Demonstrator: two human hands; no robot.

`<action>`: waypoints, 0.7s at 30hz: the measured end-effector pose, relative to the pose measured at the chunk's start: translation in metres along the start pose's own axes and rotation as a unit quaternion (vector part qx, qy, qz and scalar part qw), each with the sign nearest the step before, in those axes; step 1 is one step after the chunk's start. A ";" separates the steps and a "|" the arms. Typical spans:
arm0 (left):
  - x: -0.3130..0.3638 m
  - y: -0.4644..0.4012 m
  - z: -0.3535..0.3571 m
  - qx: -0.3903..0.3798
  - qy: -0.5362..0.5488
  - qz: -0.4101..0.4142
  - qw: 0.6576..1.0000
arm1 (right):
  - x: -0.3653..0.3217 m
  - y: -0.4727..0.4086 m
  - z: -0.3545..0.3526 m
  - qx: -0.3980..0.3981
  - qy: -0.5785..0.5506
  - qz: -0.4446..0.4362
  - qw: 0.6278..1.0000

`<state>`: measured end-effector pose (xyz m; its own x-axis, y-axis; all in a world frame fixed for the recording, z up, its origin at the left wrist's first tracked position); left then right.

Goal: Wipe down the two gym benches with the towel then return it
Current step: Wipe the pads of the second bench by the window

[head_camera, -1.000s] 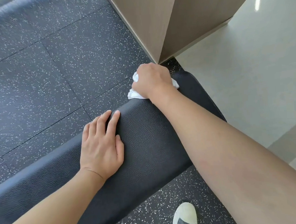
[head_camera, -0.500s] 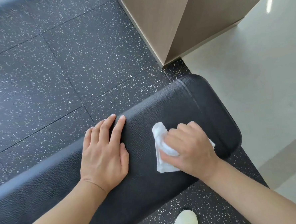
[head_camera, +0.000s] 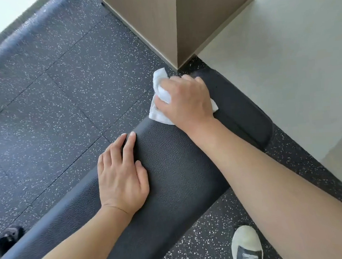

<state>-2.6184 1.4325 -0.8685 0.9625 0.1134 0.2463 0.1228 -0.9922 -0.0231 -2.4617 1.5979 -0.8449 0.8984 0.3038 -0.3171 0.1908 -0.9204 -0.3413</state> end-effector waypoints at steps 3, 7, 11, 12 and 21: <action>-0.003 0.002 0.003 -0.004 -0.006 -0.004 1.000 | -0.012 0.047 -0.015 0.016 -0.022 0.037 0.999; -0.005 0.003 0.005 -0.013 0.004 -0.008 1.000 | -0.056 0.167 -0.036 -0.021 -0.053 -0.013 0.998; -0.005 0.004 0.007 -0.023 0.003 0.000 1.000 | -0.060 0.230 -0.058 -0.013 -0.068 -0.112 0.991; -0.005 0.003 0.007 -0.026 0.003 0.003 1.000 | -0.058 0.227 -0.060 -0.020 -0.059 -0.161 0.985; -0.010 0.000 0.000 -0.070 0.049 0.044 0.995 | 0.014 0.082 -0.038 -0.017 0.132 0.138 0.981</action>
<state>-2.6276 1.4315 -0.8707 0.9390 0.0277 0.3428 -0.0018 -0.9963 0.0856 -2.4183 1.5168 -0.8434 0.9880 -0.0286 -0.1517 -0.0654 -0.9675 -0.2441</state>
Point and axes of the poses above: each hand's wrist, its own y-axis away from the middle knuckle, its own z-axis out of the palm, x = y × z, the point moved 8 cm from there along -y, towards the middle knuckle, and after that the axes turned 6 degrees about x, right-handed, at the moved point
